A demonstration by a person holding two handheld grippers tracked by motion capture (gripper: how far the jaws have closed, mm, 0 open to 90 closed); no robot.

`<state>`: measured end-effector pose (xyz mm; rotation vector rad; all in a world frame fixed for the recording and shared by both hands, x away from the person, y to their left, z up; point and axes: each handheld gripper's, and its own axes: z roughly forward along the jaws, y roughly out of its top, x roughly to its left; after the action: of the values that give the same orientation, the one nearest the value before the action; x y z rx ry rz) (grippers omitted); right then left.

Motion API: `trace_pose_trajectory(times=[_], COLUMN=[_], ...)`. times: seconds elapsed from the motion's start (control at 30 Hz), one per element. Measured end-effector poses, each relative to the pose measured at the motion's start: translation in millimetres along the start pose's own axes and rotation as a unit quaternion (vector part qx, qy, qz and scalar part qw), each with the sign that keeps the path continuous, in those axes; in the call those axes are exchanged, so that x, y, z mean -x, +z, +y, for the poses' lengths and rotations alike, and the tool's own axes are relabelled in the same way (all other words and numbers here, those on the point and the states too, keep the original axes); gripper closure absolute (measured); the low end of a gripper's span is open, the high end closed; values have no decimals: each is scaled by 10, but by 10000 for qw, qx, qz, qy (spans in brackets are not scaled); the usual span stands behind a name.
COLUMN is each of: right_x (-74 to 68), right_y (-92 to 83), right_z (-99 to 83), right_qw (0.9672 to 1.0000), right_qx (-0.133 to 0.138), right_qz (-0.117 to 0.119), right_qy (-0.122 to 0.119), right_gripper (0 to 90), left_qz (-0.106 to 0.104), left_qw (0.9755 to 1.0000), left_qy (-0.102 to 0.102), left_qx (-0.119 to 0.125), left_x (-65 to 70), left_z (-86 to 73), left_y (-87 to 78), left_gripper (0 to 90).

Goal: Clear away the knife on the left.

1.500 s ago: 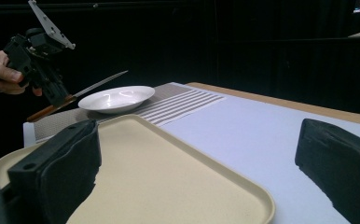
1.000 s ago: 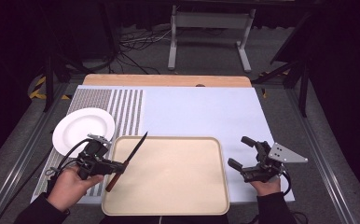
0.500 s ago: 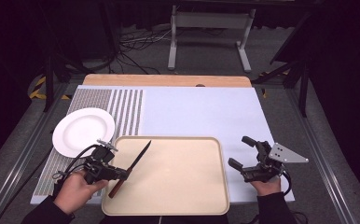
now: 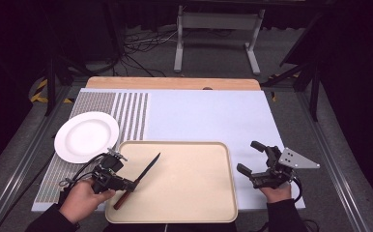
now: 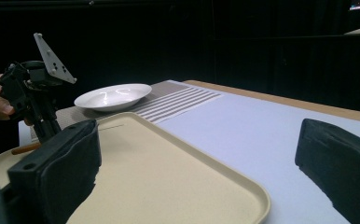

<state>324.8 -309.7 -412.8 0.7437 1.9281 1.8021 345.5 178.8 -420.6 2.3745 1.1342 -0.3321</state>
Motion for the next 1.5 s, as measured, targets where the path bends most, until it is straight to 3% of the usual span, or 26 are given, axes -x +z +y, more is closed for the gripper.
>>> trace_pose_trajectory(times=[0.2,0.83,1.0,1.03,1.1,1.13,1.2,1.3,1.37,1.5], right_x=[-6,-5,-5,-5,-4,-4,-3,-2,0,2], right_y=[-6,-4,-7,-7,-4,-4,-3,-4,-4,-3], right_z=[4,5,4,4,3,3,2,1,0,-2], right_qw=[10000,10000,10000,10000,10000,10000,10000,10000,10000,10000], right_qx=[-4,0,-2,5,2,2,5,6,7,6], right_qz=[-4,5,-7,-7,2,2,0,2,-1,-9], right_qy=[13,-6,6,12,5,5,4,3,3,2], right_gripper=[9,10,9,10,10,10,10,9,10,10], left_qz=[4,111,57,12,-22,-16,60,208,304,328], left_qw=[9999,9992,9996,9996,9997,9996,9983,9941,9913,9876], left_qy=[-71,-38,33,140,232,258,555,950,1160,1398], left_qx=[-113,-378,-292,-245,-116,-64,190,479,546,642], left_x=[-6,-34,-23,-9,9,17,52,100,142,190], left_z=[9,36,50,55,68,76,83,105,123,183], left_y=[45,77,41,19,-12,-29,-69,-111,-119,-128], left_gripper=[774,763,615,615,507,507,429,378,374,356])
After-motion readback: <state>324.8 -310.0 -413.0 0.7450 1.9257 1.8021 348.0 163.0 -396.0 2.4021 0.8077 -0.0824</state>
